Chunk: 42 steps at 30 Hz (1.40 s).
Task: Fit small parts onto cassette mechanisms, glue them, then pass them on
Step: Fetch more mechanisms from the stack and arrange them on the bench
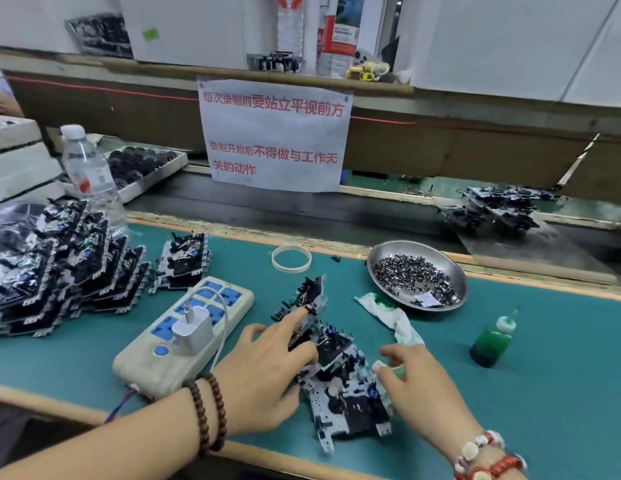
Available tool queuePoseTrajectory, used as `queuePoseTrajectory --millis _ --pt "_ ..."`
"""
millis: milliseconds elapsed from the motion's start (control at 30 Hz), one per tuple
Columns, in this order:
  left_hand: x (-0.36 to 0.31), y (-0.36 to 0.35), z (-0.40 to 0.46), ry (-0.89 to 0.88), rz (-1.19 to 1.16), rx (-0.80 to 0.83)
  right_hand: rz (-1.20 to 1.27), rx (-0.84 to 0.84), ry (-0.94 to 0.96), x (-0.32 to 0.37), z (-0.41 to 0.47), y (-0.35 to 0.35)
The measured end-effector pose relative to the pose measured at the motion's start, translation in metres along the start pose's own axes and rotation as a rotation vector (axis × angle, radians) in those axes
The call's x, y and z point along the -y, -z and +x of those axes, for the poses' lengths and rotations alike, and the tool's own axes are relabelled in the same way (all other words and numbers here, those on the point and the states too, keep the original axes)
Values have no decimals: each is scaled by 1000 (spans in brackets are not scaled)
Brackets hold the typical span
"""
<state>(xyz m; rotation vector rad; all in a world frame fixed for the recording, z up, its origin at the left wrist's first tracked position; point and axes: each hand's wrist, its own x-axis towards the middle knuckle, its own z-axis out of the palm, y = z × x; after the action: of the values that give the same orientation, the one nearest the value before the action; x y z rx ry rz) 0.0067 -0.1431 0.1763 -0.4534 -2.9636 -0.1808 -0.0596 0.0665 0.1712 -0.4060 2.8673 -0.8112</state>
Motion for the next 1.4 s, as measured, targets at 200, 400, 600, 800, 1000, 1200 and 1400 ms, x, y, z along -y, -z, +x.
queuePoseTrajectory --millis 200,400,600,800,1000,1200,1400 --pt "2 10 10 99 -178 -235 65 53 148 45 9 -21" --pt "2 15 45 292 -133 -196 249 56 0 52 20 -31" --pt "26 34 37 333 -195 -240 430 128 -131 54 17 -38" --pt "55 57 34 550 -389 -158 592 124 -177 50 7 -36" --pt "51 70 34 727 -740 -208 633 48 -140 33 -15 -14" --pt "20 63 19 967 -1228 -352 531 -9 17 18 -33 9" --pt "10 58 18 1071 -1230 -459 500 52 166 4 -43 19"
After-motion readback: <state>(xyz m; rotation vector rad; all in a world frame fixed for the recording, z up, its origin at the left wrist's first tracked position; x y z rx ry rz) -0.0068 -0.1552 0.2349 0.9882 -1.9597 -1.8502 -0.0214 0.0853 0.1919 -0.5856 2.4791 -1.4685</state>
